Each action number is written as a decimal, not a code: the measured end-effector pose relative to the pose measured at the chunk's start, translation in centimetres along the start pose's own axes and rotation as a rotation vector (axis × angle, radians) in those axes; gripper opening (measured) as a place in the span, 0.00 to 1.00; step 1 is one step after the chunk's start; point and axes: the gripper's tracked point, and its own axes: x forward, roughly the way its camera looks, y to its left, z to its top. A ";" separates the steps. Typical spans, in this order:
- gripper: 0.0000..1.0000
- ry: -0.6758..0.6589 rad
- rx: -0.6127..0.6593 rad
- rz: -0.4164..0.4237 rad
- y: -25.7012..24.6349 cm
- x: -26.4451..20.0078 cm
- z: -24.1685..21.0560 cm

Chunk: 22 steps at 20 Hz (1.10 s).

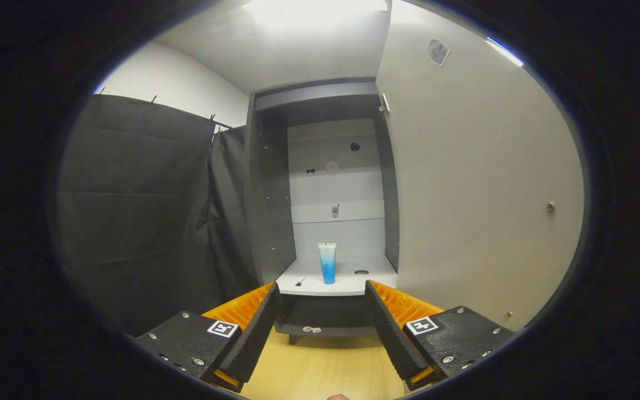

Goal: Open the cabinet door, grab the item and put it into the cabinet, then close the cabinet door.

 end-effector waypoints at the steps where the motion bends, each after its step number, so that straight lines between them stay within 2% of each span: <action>1: 0.94 0.004 0.000 0.000 -0.2 -1.1 -0.3; 4: 0.94 0.014 0.007 0.003 -0.9 -4.1 -0.7; 10: 0.93 0.012 0.004 -0.043 -4.3 -9.1 -0.7; 16: 0.94 0.017 -0.001 -0.166 -10.6 -12.2 -0.1; 22: 0.94 -0.028 0.017 -0.313 -17.6 -13.8 2.4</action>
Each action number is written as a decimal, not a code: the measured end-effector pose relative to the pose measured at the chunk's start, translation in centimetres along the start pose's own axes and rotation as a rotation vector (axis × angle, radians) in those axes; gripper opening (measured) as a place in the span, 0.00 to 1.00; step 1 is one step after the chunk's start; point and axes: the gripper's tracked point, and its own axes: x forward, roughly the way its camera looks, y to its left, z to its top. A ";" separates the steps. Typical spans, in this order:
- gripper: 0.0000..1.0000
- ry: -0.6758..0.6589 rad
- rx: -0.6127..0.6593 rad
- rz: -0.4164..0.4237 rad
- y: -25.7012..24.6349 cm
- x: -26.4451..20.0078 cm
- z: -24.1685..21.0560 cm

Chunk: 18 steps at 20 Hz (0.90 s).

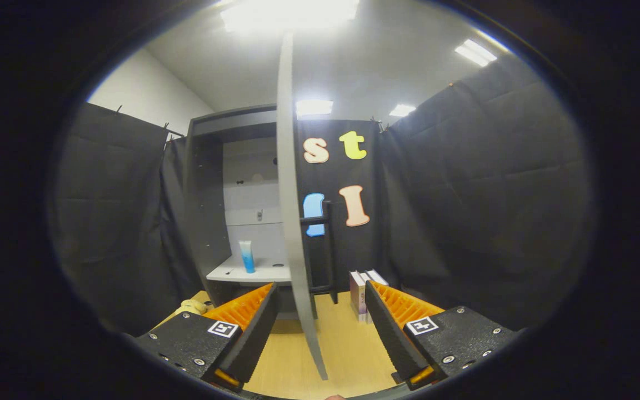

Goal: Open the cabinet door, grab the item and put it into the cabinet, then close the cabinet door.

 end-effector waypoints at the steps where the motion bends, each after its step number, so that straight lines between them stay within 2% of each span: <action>1: 0.94 -0.006 0.000 -0.029 -1.2 0.4 0.3; 4: 0.93 -0.036 -0.003 -0.139 -6.0 2.2 1.1; 7: 0.94 -0.051 0.014 -0.209 -8.2 4.7 1.9; 10: 0.94 -0.035 0.037 -0.216 -7.6 6.7 1.2; 13: 0.95 -0.016 -0.018 -0.223 -6.6 7.9 0.3; 15: 0.92 -0.036 -0.050 -0.230 -6.6 7.7 0.9; 18: 0.91 -0.026 -0.038 -0.196 -5.4 7.6 0.9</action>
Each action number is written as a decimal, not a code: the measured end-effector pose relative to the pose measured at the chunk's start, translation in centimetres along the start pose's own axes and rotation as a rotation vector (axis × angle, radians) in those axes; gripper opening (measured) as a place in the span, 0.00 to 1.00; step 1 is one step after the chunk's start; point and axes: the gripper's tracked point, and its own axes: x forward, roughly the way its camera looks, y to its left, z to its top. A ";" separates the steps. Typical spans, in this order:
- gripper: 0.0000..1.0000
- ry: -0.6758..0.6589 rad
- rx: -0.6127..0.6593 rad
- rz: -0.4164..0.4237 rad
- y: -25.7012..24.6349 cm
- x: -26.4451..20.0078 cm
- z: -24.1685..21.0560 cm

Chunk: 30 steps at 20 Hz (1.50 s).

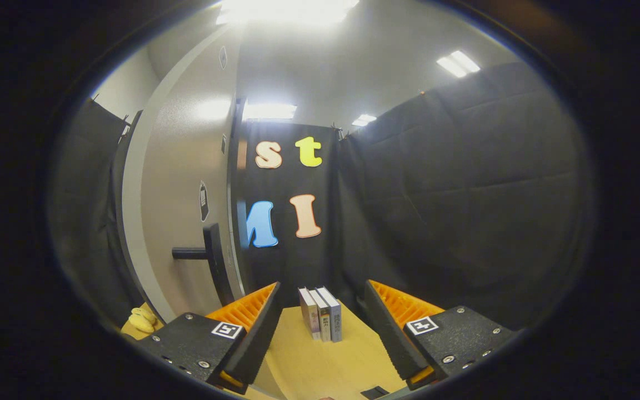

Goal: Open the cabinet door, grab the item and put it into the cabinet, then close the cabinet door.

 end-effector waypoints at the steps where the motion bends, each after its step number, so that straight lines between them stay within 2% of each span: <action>1: 0.91 0.001 -0.005 0.010 0.3 0.1 -0.1; 4: 0.90 0.004 -0.006 0.061 2.9 -0.8 -0.2; 12: 0.90 0.010 -0.017 0.250 13.5 -2.2 -0.6; 20: 0.91 0.026 -0.023 0.340 20.8 0.4 -0.9; 24: 0.92 0.065 -0.044 0.405 25.4 2.3 -2.8; 30: 0.93 0.095 -0.080 0.451 31.7 4.3 -4.6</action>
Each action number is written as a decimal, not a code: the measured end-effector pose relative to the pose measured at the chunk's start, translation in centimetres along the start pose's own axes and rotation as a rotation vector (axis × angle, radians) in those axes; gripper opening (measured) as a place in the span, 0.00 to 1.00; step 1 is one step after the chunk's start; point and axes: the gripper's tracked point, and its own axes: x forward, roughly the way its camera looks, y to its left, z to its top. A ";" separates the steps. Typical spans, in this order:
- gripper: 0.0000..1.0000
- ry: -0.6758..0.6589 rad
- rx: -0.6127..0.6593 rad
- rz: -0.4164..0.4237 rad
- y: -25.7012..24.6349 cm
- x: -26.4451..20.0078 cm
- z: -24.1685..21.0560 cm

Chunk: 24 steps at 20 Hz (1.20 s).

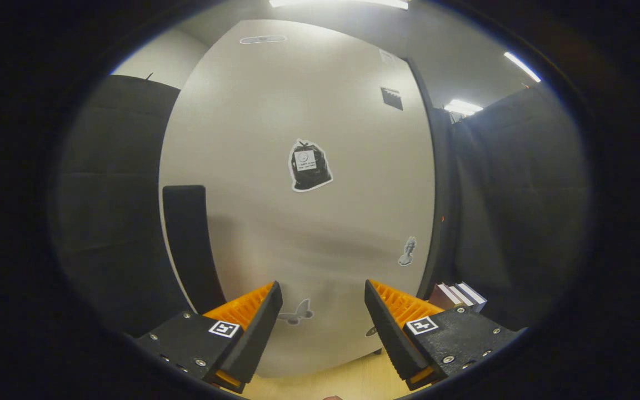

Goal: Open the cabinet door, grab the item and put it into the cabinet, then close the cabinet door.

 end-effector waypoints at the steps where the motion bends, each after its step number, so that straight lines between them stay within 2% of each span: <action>1: 0.93 -0.001 0.000 0.004 0.6 0.4 0.0; 6: 0.94 -0.027 0.007 0.009 1.6 -1.3 -0.1; 11: 0.94 -0.093 0.022 0.012 0.9 -8.6 0.4; 17: 0.94 -0.138 0.004 0.003 -0.1 -16.5 -1.1; 24: 0.94 -0.147 0.074 -0.040 -1.2 -22.1 -4.8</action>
